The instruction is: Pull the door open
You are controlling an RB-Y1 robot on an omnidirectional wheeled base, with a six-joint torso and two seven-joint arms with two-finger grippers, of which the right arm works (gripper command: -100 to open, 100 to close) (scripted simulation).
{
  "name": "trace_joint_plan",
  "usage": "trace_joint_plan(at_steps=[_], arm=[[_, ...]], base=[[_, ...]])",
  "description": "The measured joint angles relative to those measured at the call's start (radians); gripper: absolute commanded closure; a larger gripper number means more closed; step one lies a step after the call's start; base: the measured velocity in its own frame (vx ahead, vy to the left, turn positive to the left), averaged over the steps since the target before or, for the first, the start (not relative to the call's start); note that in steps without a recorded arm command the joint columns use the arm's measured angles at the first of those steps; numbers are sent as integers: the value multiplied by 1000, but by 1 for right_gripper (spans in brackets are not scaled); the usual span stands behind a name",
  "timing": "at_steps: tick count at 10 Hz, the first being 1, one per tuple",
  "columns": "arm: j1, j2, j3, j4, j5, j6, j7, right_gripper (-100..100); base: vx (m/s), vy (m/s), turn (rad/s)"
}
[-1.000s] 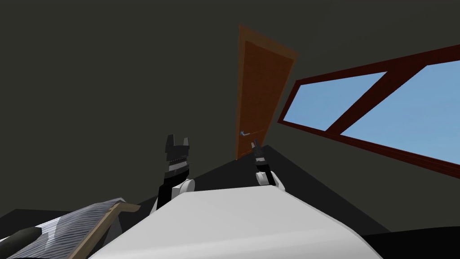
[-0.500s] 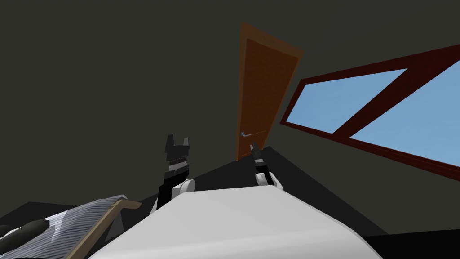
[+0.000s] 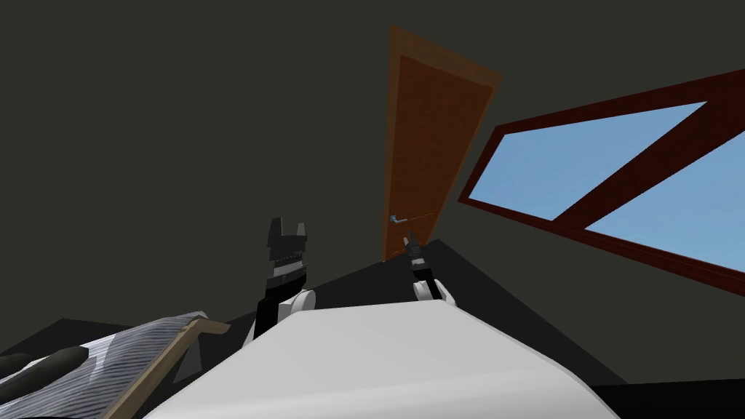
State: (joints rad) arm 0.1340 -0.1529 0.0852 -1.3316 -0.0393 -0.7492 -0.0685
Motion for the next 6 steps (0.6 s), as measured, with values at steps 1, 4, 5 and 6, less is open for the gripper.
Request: trace_joint_plan(at_steps=[1,4,5,6], arm=[[-13,-5,3,26,-3,1,-8,-100],[-43,-10,12,113,-9,-15,-23,-100],[-60,-15,15,150,-12,-21,-31,-100],[-66,-22,19,176,-15,-22,-41,-100]], base=[[42,-61,40],[51,-68,92],[77,-100,102],[62,-73,24]])
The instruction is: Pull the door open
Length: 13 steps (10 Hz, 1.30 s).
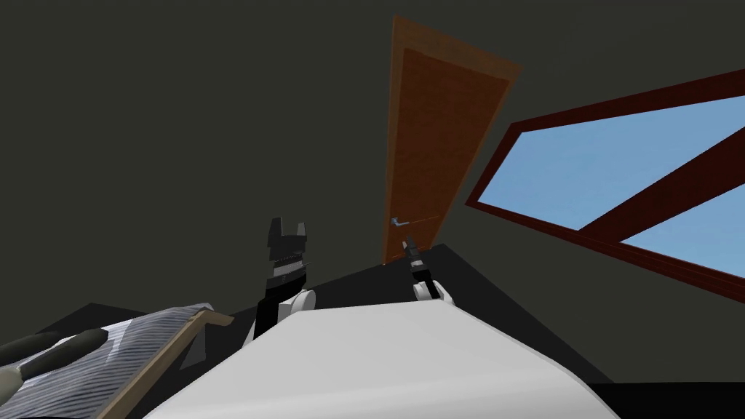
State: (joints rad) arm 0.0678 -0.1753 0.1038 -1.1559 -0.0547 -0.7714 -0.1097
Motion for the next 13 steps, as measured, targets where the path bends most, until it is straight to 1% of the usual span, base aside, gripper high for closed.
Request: trace_joint_plan(at_steps=[2,3,4,6,7,8,9,11,12,13], arm=[[-9,-2,5,37,-2,-4,-8,-100],[-23,-6,9,67,-5,-10,-15,-100],[-29,-8,10,89,-7,-15,-19,-100],[-57,-17,14,164,-12,-33,-34,-100],[-60,-20,18,180,-14,-31,-40,-100],[-75,-21,22,216,-16,-34,-46,-100],[-81,-24,25,237,-18,-35,-51,-100],[-106,-32,31,299,-24,-44,-66,-100],[-117,-32,34,334,-26,-53,-71,-100],[-123,-35,37,355,-27,-57,-75,-100]], base=[[46,-71,75],[40,-55,42],[44,-47,44],[54,-84,86],[71,-112,88],[84,-93,83],[71,-81,76],[64,-84,71],[69,-70,60],[60,-68,71]])
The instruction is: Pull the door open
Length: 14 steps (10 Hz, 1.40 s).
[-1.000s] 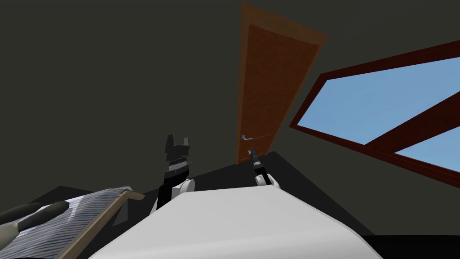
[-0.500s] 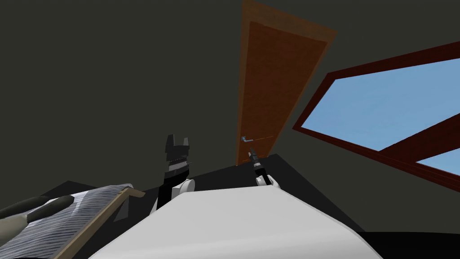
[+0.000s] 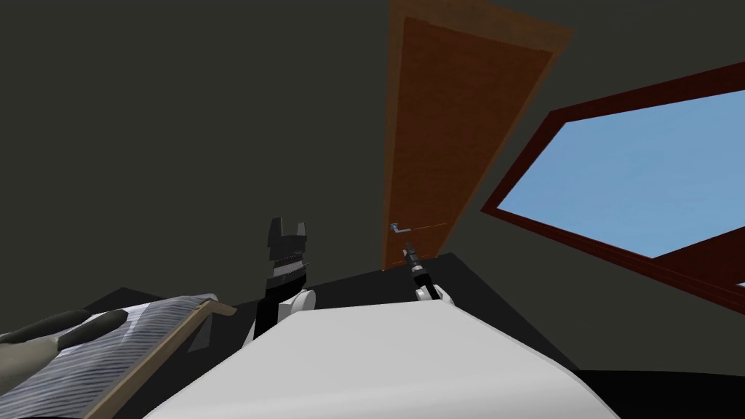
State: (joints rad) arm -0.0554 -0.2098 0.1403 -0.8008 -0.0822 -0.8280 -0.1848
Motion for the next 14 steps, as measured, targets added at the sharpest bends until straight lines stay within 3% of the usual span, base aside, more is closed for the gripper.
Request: trace_joint_plan(at_steps=[2,8,10,11,12,14], arm=[[-7,-8,5,23,-4,6,-11,-100],[-50,-18,18,148,-13,-18,-36,-100],[-56,-24,6,174,-21,-29,-40,-100],[-39,-44,-8,179,-30,-44,-51,-100],[-1,-60,-25,134,-40,-33,-56,-100],[-22,-64,-37,182,-47,-53,-62,-100]], base=[[40,-63,39],[45,-62,50],[66,98,288],[125,138,352],[110,74,89],[72,30,95]])
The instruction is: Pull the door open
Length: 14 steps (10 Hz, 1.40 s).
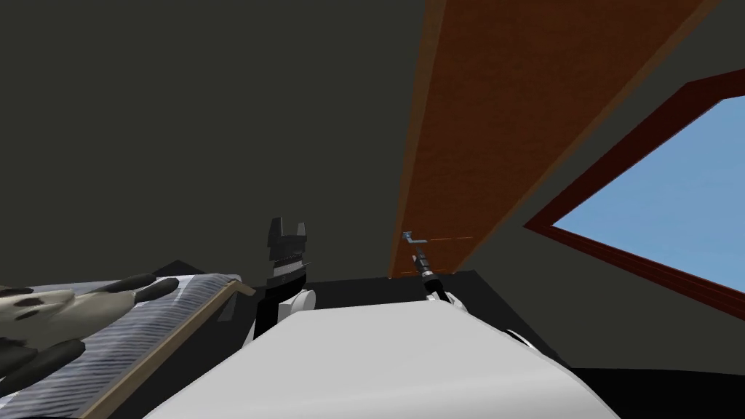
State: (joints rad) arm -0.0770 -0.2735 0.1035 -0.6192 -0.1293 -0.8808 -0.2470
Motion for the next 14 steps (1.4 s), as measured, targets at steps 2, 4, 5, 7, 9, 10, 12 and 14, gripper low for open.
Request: trace_joint_plan(at_steps=[2,4,5,7,9,10,12,14], arm=[[-3,-17,-18,38,-12,-29,-13,-100],[8,-42,-48,65,-30,-46,-25,-100],[2,-55,-63,110,-39,-74,-37,-100],[60,-70,-86,27,-53,-47,-37,-100],[42,-76,-92,66,-57,-62,-42,100],[44,-75,-92,62,-57,-59,-41,100],[46,-76,-93,62,-58,-55,-41,100],[46,-76,-92,61,-57,-55,-41,100]], base=[[101,3,169],[173,-17,320],[143,-14,75],[109,-33,150],[19,-9,2],[-19,7,-27],[-13,2,7],[0,0,0]])
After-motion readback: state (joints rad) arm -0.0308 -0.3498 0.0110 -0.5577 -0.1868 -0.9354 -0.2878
